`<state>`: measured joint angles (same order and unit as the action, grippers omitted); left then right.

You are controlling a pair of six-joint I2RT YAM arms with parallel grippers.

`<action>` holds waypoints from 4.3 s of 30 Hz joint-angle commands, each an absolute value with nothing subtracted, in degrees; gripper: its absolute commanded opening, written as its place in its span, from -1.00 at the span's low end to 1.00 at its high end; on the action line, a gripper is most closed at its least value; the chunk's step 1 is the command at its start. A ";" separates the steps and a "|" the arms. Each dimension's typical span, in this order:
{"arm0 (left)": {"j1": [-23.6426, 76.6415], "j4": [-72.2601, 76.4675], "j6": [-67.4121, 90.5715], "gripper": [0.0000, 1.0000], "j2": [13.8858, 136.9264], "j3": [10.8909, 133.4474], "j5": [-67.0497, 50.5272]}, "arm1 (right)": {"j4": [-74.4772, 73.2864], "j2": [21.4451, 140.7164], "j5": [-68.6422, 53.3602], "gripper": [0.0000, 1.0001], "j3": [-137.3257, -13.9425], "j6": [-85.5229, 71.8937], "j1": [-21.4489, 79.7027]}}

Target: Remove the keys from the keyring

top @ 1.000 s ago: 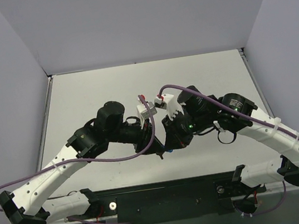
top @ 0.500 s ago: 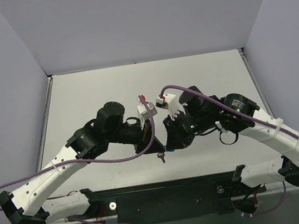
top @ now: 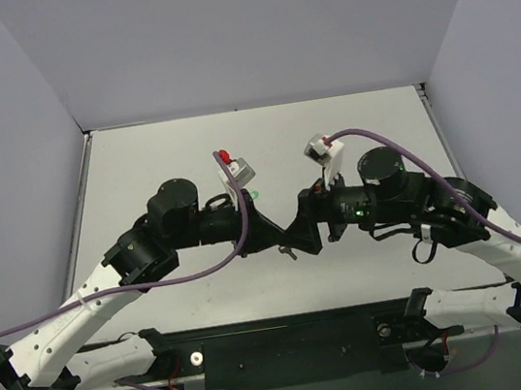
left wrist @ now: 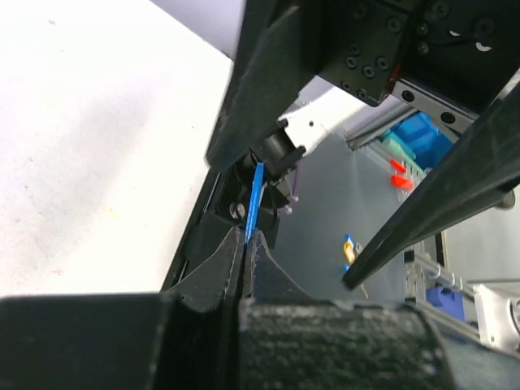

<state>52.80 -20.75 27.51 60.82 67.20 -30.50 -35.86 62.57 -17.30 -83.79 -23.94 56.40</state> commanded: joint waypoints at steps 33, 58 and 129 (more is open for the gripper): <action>52.47 17.40 59.24 -1.00 52.65 62.32 -9.14 | 35.60 47.63 -21.00 -0.24 -55.81 -57.66 49.83; 53.00 19.69 59.85 -1.00 53.17 61.44 -9.84 | 34.72 51.24 -20.21 -0.59 -56.42 -57.39 49.83; 54.49 5.08 64.42 0.09 32.17 38.69 -10.98 | -16.44 60.29 -29.17 -1.00 -67.06 -62.67 49.92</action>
<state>54.33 -7.81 59.55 34.61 41.36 -8.08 -19.03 60.69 -25.41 -67.68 -62.17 50.46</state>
